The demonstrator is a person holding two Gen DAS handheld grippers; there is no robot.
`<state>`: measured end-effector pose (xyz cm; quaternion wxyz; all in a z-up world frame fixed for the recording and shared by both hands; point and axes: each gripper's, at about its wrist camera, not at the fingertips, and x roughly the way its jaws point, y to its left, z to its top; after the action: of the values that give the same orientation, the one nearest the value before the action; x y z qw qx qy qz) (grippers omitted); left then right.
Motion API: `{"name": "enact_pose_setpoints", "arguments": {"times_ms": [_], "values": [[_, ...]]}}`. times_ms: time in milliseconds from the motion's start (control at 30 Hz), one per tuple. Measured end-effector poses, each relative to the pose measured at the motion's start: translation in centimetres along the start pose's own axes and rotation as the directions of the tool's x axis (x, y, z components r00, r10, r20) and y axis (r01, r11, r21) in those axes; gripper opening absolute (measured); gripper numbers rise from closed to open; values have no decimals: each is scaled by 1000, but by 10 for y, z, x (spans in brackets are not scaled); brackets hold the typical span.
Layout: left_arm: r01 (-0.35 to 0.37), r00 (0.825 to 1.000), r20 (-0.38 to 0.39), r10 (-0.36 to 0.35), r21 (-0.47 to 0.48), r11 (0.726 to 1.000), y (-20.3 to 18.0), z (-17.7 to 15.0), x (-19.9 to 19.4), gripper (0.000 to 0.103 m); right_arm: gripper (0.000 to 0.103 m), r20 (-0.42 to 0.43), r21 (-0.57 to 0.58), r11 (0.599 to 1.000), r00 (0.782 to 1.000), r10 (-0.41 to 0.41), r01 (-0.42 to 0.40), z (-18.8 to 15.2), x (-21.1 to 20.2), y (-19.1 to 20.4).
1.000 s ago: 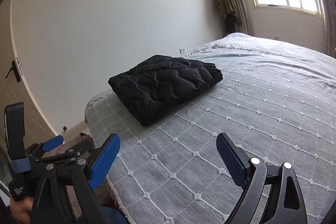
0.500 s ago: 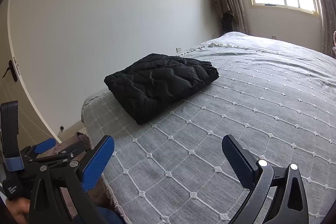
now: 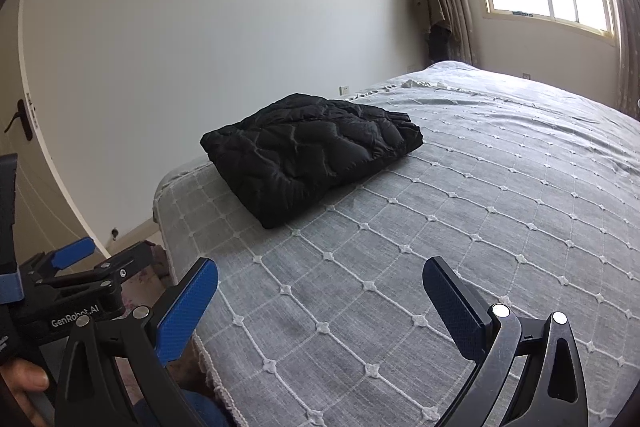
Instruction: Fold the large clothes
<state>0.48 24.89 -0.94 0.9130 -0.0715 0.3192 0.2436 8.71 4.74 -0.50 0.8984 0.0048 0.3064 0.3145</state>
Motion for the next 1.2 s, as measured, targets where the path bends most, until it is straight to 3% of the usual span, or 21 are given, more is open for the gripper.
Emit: {"name": "enact_pose_setpoints", "arguments": {"times_ms": [1200], "values": [[-9,1000,7,9,39,999,-12,-13,-4,102,103,3,-3,1000,1000,-23,23,1,-1,-7]]}}
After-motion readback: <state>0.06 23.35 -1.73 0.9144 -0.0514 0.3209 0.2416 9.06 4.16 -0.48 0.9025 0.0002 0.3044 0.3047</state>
